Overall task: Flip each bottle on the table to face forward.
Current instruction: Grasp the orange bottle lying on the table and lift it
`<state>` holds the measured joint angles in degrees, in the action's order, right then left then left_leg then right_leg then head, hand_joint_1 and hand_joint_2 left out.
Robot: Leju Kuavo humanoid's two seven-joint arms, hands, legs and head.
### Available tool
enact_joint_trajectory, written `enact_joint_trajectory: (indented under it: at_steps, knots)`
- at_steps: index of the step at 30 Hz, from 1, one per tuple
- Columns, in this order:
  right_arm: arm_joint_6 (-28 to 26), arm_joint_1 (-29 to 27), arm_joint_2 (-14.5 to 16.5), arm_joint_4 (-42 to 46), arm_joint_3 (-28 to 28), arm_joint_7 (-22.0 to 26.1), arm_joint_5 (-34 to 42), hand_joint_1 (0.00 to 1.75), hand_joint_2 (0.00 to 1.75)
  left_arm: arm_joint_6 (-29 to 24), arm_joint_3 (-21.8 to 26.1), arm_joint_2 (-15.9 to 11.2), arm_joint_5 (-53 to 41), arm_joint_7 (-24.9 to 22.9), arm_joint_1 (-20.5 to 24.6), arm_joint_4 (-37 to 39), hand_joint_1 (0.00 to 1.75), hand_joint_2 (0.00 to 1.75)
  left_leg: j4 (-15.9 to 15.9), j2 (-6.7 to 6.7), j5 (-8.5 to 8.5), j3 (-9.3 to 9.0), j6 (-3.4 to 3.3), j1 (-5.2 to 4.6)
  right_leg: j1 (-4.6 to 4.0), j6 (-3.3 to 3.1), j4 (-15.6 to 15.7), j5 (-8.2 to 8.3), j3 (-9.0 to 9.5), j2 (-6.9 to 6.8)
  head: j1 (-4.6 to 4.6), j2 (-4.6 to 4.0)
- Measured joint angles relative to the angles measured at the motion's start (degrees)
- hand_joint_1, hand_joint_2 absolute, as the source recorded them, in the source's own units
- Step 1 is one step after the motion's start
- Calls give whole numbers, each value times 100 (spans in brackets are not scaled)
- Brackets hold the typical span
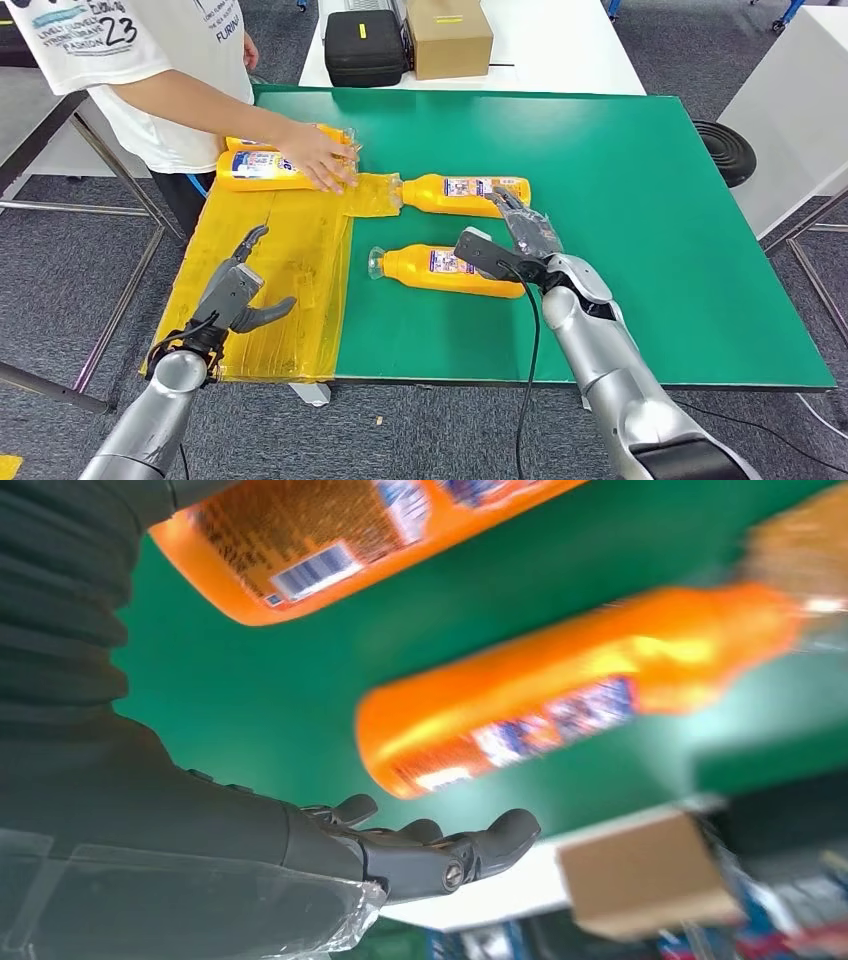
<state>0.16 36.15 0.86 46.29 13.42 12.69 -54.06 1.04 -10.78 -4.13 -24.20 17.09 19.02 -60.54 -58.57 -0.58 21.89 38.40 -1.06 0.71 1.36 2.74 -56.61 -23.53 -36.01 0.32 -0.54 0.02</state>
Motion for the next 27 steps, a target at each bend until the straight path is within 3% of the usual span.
enact_joint_trajectory:
  at_steps: [11, 18, 27]
  knots:
    - [156, 1011, -1, -1697, 42, -257, -194, 0, 175, 48, -251, 70, 109, -19, 440, 469, 0, 175, -1, 1, -2, 1, 0, 0, 0, -5, 0, 5, -5, 0, -1, 0]
    - [243, 1214, 42, -2105, 60, -288, -205, 0, 175, 48, -413, 172, 144, 94, 772, 882, 0, 175, -1, 3, -2, -2, 0, 0, 0, -5, -1, 5, -3, 2, -1, 0]
    - [306, 1301, 128, -2279, 93, -249, -193, 0, 175, -1, -501, 203, 157, 155, 883, 1106, 0, 175, -1, 5, -2, -3, 0, 0, -1, -5, -1, 5, -1, 3, -1, 0]
